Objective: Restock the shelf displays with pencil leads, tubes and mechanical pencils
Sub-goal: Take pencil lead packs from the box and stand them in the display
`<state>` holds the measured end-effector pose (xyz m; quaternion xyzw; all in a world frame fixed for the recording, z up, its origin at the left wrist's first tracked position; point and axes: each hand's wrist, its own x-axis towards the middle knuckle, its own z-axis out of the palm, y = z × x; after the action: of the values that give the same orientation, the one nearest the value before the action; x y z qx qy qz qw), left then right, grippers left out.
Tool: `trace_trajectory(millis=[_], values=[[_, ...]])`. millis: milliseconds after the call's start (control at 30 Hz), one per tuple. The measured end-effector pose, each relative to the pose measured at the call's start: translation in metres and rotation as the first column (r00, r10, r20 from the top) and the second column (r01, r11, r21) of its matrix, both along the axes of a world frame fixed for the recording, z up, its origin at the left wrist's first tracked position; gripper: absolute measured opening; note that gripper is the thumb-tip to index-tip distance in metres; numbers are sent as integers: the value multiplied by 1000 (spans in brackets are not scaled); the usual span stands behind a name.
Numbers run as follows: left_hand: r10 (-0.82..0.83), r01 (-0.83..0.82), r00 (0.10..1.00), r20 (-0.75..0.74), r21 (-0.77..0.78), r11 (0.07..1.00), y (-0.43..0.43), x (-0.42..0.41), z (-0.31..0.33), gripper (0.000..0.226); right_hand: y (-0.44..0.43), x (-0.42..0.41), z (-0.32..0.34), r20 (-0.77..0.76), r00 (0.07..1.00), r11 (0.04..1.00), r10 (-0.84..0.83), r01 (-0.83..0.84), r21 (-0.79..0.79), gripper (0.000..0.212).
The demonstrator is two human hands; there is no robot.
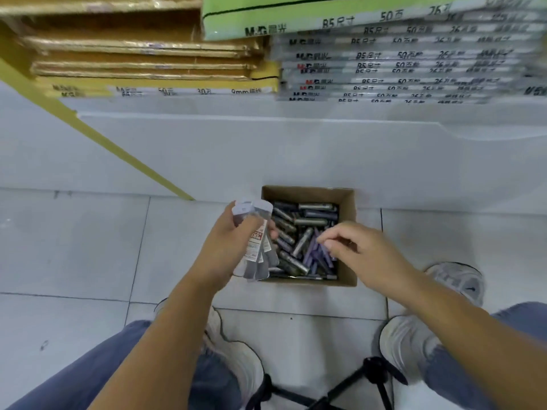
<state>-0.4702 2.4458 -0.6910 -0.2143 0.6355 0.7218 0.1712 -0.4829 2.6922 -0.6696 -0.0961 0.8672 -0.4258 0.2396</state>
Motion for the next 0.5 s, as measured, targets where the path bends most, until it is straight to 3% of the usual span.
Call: trace_trajectory(millis=[100, 200, 333, 500], values=[[131, -131, 991, 11, -30, 991, -24, 24, -6, 11, -28, -15, -27, 312, 905, 916, 291, -357, 181, 22], [144, -139, 987, 67, -66, 988, -31, 44, -20, 9, -43, -21, -62, 546, 764, 770, 344, -563, 302, 29], [-7, 24, 990, 143, -117, 993, -27, 57, -35, 31, -53, -20, -81, 647, 678, 678, 348, -659, 326, 40], [-30, 52, 983, 184, -117, 992, -21, 61, -48, 32, -50, -24, -90, 685, 640, 658, 348, -688, 308, 49]])
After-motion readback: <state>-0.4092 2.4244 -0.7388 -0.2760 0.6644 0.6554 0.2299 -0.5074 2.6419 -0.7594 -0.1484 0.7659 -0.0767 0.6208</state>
